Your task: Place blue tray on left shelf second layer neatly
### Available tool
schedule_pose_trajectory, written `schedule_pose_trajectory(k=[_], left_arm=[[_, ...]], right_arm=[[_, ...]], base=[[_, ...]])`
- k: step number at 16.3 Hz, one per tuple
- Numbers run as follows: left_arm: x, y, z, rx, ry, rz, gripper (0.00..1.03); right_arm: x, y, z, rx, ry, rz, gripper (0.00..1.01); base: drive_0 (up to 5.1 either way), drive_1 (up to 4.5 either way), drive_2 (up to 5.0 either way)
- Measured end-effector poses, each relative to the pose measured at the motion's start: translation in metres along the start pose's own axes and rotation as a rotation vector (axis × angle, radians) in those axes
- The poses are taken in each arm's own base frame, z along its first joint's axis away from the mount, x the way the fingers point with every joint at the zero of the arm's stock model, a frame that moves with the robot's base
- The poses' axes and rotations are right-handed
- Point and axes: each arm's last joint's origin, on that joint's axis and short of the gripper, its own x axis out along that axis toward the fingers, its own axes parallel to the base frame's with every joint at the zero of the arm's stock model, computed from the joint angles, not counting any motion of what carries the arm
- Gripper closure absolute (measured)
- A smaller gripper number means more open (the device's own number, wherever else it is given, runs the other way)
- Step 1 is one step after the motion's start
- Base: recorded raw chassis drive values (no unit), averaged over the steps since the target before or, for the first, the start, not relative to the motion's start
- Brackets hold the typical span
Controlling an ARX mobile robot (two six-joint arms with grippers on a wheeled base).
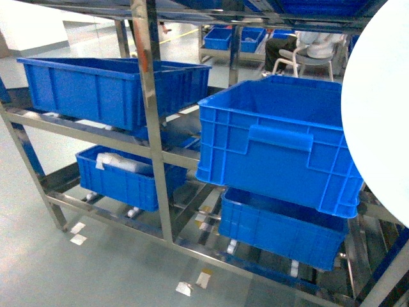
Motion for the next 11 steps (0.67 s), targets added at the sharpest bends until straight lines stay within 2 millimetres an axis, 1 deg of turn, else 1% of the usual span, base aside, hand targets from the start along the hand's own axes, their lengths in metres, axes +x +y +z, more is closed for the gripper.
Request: schedule_pose_trajectory(k=[3,11], left_arm=[[0.0,0.0,0.0,0.0,0.0,0.0,0.05],[0.0,0.0001,0.0001,0.0,-0.001,0.002,0.05]], right_arm=[[-0.0001,0.0,0.0001,0.0,0.0,0.0,0.99],[-0.0002,0.0,0.0002,0.0,-0.001,0.0,0.99]], base=[[-1.5,-1.46,-1.5],[-1.7,2.35,-5.8]])
